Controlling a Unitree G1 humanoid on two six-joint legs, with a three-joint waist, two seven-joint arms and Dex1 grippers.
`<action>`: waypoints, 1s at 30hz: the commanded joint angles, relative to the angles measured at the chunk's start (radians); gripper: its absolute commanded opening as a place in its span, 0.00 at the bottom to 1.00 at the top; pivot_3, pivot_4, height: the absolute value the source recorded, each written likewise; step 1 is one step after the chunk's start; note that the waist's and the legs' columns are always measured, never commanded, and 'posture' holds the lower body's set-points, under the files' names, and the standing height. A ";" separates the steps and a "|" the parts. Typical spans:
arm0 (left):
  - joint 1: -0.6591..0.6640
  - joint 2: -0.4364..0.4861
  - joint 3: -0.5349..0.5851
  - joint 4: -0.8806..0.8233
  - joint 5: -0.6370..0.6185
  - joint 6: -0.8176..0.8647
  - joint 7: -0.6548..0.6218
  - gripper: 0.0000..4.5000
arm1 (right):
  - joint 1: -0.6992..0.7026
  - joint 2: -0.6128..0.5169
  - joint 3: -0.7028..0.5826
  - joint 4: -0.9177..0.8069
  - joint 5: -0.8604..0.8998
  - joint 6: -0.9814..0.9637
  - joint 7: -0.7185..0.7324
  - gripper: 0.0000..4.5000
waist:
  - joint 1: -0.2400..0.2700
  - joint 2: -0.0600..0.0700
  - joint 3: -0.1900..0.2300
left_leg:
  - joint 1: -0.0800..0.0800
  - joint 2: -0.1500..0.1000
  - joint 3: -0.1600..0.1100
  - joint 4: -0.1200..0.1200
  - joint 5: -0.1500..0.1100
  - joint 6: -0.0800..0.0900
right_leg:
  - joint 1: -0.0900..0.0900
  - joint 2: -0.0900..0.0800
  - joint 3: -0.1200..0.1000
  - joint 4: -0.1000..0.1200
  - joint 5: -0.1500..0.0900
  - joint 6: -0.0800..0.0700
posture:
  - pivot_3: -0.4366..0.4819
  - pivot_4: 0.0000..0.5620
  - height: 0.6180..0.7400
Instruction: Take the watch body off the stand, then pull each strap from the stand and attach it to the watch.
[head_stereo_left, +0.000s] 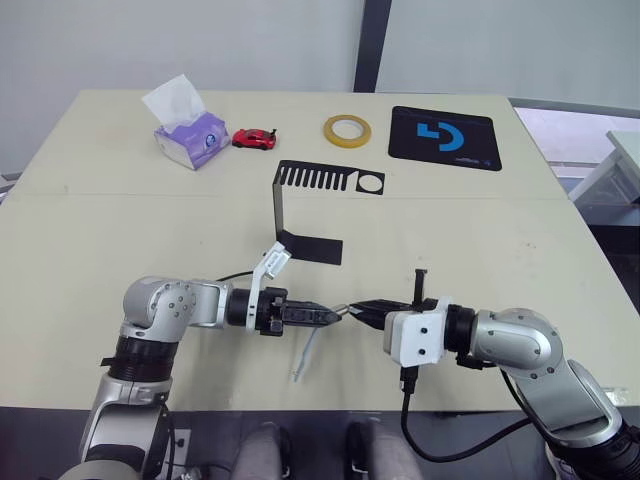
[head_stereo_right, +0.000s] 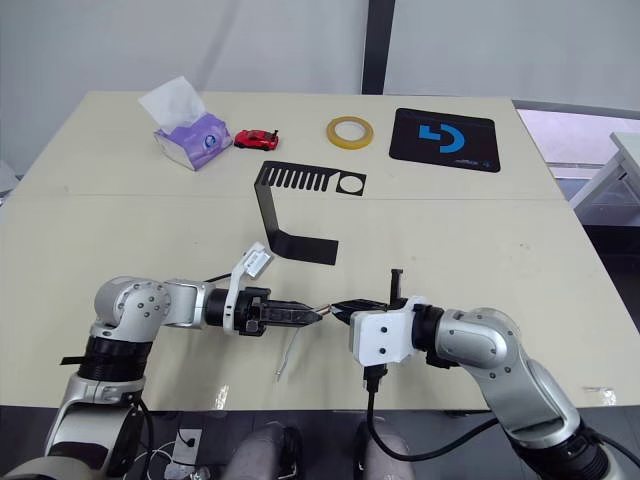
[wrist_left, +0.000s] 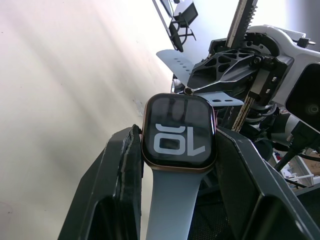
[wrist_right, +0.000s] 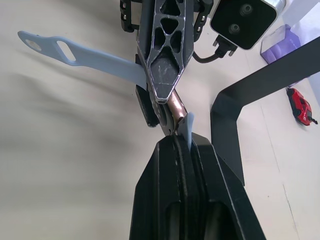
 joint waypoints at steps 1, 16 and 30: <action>-0.026 -0.053 -0.031 -0.088 -0.073 0.008 -0.030 0.38 | -0.019 0.025 0.052 -0.002 0.003 -0.011 0.002 0.00 | 0.000 0.000 0.000 | 0.000 0.000 0.000 0.000 0.000 0.000 | 0.000 0.000 0.000 0.000 0.000 0.000 | 0.48 0.27 1.00; -0.024 -0.063 -0.034 -0.092 -0.061 0.007 -0.023 0.38 | -0.010 0.029 0.054 0.008 -0.015 -0.022 -0.002 0.00 | 0.000 0.000 0.000 | 0.000 0.000 0.000 0.000 0.000 0.000 | 0.000 0.000 0.000 0.000 0.000 0.000 | 0.48 0.27 1.00; -0.019 -0.067 -0.036 -0.097 -0.052 0.005 -0.017 0.38 | 0.000 0.039 0.060 0.015 -0.029 -0.040 -0.007 0.00 | 0.000 0.000 0.000 | 0.000 0.000 0.000 0.000 0.000 0.000 | 0.000 0.000 0.000 0.000 0.000 0.000 | 0.48 0.27 1.00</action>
